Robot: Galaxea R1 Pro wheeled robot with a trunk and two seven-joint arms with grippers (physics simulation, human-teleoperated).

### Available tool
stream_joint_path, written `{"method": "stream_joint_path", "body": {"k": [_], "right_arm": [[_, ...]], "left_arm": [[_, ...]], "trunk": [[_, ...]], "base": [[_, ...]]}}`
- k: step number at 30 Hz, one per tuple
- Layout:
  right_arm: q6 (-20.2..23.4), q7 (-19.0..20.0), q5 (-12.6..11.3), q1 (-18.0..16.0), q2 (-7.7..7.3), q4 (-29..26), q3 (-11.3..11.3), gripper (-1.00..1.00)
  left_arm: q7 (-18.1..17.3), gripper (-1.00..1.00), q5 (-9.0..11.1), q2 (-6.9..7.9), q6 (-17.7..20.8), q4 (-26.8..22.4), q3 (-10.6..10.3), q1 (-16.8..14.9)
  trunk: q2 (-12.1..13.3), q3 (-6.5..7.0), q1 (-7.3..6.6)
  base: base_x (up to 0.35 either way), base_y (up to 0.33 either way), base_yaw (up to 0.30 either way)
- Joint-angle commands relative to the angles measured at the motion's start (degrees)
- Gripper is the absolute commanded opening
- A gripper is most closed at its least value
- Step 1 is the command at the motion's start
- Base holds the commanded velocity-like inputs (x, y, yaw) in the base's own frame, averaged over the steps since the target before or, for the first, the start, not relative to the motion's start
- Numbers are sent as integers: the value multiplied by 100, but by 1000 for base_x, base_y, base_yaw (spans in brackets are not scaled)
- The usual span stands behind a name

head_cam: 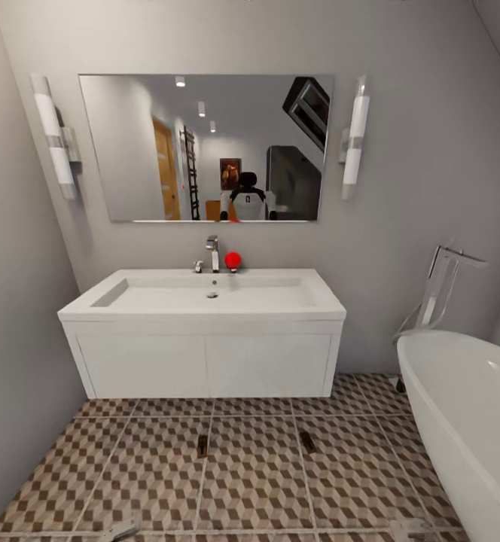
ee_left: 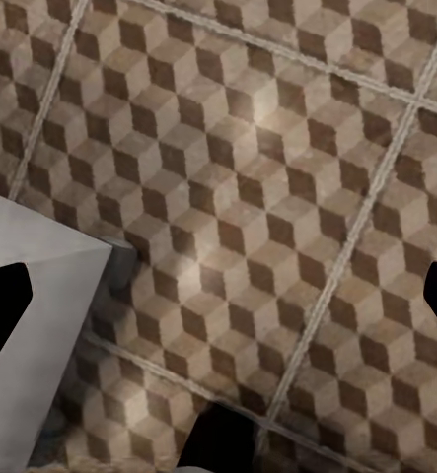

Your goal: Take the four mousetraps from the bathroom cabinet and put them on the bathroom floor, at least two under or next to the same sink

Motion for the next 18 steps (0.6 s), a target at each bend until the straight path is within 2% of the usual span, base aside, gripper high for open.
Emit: {"method": "stream_joint_path", "body": {"k": [1,4,5,10,11,14,15,18], "right_arm": [[-27,-13,-14,28,4,17,36,100],[-30,-12,-18,136,9,17,36,100],[-31,-9,-20,293,25,17,36,100],[-35,-6,-17,548,44,17,36,100],[-57,-5,-15,699,50,17,36,100],[-100,-2,-17,841,54,17,36,100],[-158,35,-15,1088,48,17,36,100],[-181,60,-8,1266,48,17,36,100]], "left_arm": [[-8,100,38,-7,26,-11,-57,35],[-93,100,42,-24,-1,-5,-56,111],[-165,100,45,-34,-34,10,-57,237],[-198,100,46,-39,-51,20,-57,411],[-212,100,42,-46,-55,22,-57,535],[-226,100,40,-64,-59,23,-57,666],[-236,100,38,-122,-111,24,-53,902],[-238,100,38,-152,-226,24,-54,1068]], "trunk": [[39,14,-23],[159,68,-89],[199,86,-111],[399,176,-221],[440,194,-243],[560,247,-309],[600,265,-331],[720,319,-397]], "base": [[0,0,0],[0,0,0],[0,0,0],[0,0,0],[0,0,0],[0,0,0],[0,0,0],[0,0,0]]}}
